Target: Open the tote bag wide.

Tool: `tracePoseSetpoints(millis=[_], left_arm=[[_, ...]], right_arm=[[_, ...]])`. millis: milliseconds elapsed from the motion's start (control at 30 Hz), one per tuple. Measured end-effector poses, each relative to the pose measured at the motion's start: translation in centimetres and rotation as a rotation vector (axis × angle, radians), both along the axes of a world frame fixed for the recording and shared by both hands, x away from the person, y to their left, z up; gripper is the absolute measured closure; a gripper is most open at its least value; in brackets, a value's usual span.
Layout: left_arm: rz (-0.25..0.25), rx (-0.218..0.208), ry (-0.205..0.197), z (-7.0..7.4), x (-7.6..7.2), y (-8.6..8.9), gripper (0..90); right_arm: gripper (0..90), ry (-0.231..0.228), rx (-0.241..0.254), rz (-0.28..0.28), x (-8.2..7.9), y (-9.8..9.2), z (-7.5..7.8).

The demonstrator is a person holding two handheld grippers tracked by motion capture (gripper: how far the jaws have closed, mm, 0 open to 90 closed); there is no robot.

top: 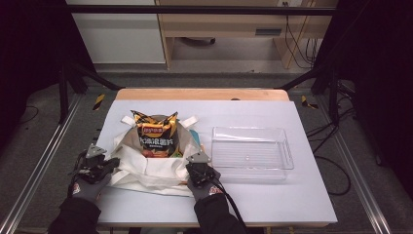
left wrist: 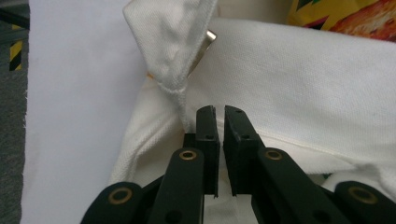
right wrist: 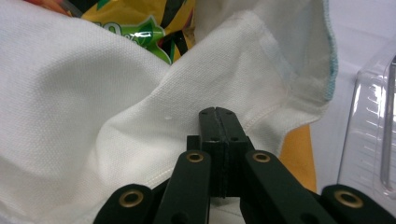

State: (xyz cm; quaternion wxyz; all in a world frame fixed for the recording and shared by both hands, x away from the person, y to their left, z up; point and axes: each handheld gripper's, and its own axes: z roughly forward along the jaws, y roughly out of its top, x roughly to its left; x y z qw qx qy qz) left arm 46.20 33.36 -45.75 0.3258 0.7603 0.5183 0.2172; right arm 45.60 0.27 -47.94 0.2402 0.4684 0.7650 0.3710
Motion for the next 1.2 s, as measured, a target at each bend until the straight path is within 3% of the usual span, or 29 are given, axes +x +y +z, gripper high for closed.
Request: tracePoseSetpoints(millis=[233,433,533,633,833,1200], left_arm=[[-0.011,0.056,0.013,-0.6,0.0,-0.7,84.0],[-0.013,0.045,0.013,-0.4,0.0,-0.6,83.5],[-0.018,0.021,0.001,-0.1,0.0,-0.5,79.9],[-0.024,-0.007,-0.027,0.5,-0.2,-0.4,72.8],[-0.042,-0.079,-0.113,2.3,-1.0,-0.4,68.6],[-0.043,-0.133,-0.205,4.7,-1.8,-1.0,55.3]], right_arm=[[90.0,0.009,-0.003,0.000,-0.1,-0.2,-0.3],[90.0,-0.011,0.010,0.002,-0.2,-0.2,-0.3],[84.7,-0.022,0.029,0.010,-0.4,-0.3,0.1],[79.1,-0.063,0.051,0.037,-1.0,-0.3,1.0],[70.9,-0.110,0.102,0.079,-1.6,-0.4,2.6],[50.2,-0.184,0.179,0.138,-1.3,-0.7,5.6]])
